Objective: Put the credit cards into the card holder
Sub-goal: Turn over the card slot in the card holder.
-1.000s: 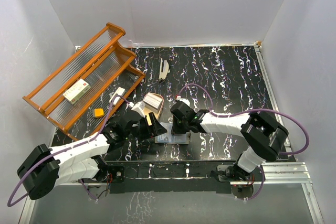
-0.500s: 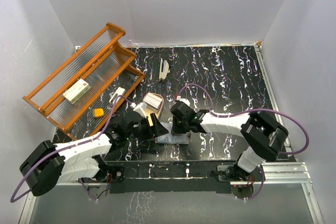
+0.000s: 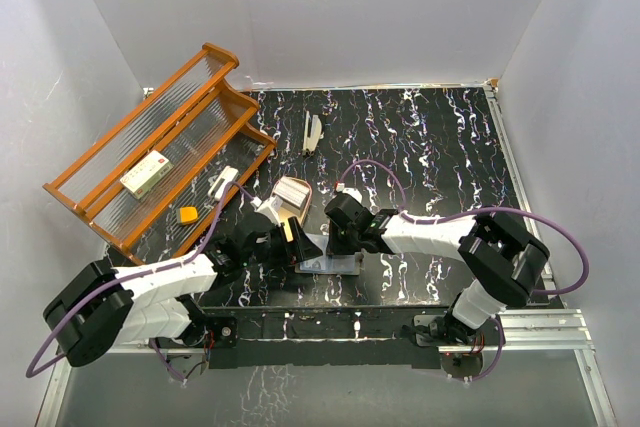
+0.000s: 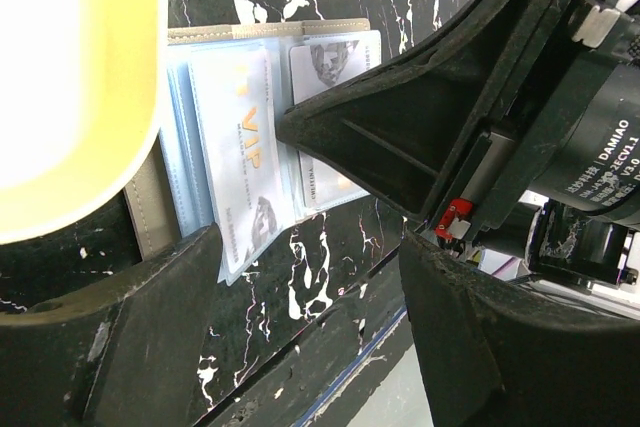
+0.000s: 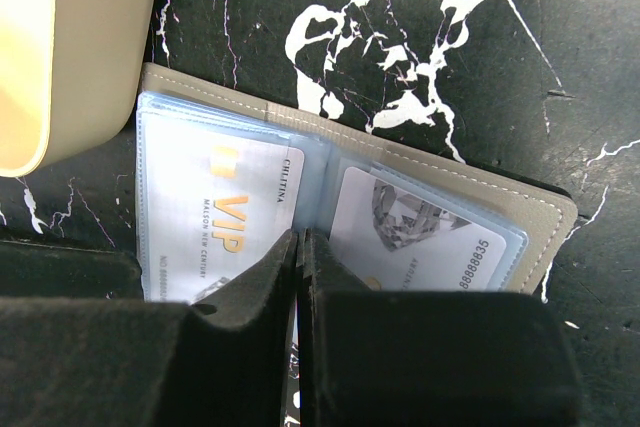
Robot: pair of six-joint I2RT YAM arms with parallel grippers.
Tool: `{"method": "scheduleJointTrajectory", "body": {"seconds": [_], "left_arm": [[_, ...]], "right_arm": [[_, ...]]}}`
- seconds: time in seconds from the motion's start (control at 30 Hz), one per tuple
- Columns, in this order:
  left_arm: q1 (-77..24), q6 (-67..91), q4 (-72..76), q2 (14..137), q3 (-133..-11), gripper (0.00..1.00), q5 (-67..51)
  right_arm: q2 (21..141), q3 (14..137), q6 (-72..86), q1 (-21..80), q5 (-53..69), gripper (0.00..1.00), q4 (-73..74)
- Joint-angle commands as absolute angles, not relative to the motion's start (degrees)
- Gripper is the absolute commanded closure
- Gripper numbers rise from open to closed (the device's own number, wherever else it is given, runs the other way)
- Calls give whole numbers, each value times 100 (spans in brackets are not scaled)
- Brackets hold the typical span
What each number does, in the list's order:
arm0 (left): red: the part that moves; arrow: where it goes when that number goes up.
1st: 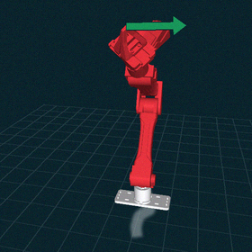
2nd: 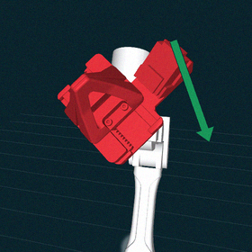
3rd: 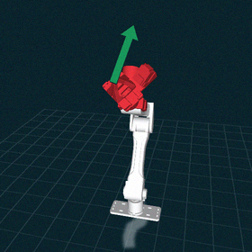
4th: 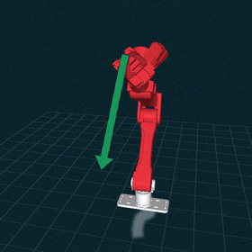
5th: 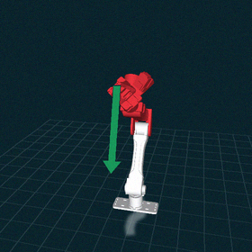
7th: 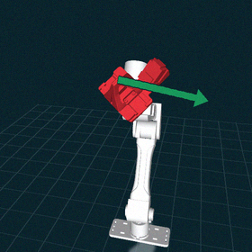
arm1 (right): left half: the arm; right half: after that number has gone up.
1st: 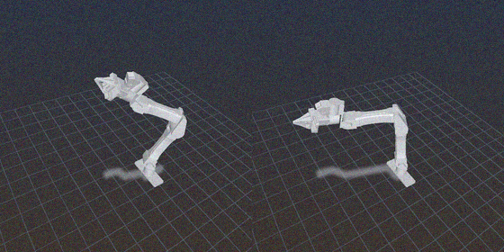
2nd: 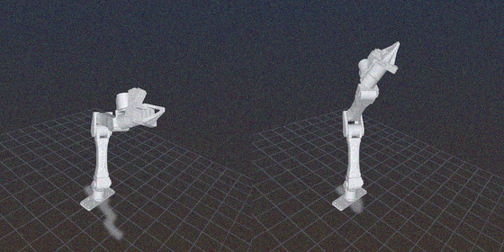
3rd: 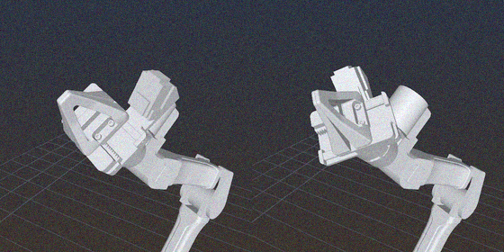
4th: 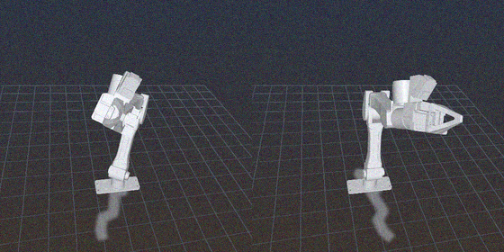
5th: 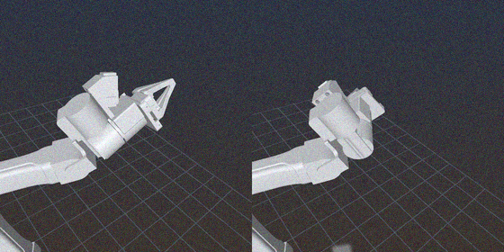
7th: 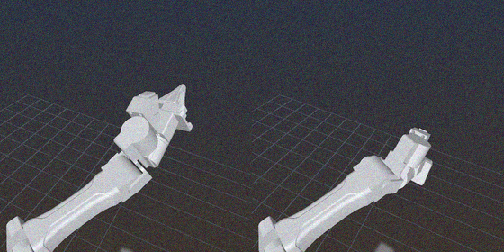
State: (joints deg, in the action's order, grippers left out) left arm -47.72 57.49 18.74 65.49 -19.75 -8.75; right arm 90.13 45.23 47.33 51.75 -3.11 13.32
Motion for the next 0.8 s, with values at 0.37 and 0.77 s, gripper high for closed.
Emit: {"method": "scheduleJointTrajectory", "body": {"seconds": [0.37, 0.77], "left_arm": [[-4751, 5767, 2153, 6498, -2037, 31, -1066], [-4755, 5678, 1532, 6442, -2092, 30, -650]], "right_arm": [[9124, 4421, 4720, 5212, -501, 97, 1259], [9108, 4436, 4733, 5211, -502, 97, 1283]]}}
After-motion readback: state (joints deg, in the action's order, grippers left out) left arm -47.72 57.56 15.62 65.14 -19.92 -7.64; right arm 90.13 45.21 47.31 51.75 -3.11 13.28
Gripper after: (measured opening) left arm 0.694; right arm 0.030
